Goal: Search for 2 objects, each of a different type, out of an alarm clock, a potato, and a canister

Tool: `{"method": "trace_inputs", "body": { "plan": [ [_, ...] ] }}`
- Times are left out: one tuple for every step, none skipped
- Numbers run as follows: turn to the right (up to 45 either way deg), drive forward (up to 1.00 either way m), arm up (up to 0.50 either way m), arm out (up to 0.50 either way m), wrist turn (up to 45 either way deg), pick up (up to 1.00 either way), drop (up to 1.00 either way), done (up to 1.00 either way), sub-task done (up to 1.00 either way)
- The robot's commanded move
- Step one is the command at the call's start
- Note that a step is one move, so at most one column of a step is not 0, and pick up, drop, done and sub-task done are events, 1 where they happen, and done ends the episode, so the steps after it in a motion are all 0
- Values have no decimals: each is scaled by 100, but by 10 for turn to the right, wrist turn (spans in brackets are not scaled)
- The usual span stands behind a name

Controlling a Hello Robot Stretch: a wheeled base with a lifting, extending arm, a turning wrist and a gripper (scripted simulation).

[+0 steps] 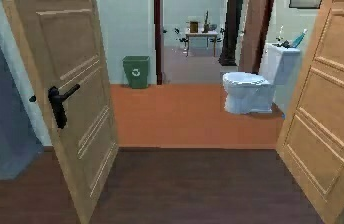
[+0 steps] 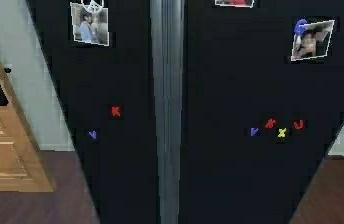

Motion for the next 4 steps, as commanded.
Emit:
{"method": "trace_inputs", "body": {
  "plan": [
    [0,100,0,0,0,0,0,0,0],
    [0,95,0,0,0,0,0,0,0],
    [-450,0,0,0,0,0,0,0,0],
    [-60,0,0,0,0,0,0,0,0]
  ]
}}
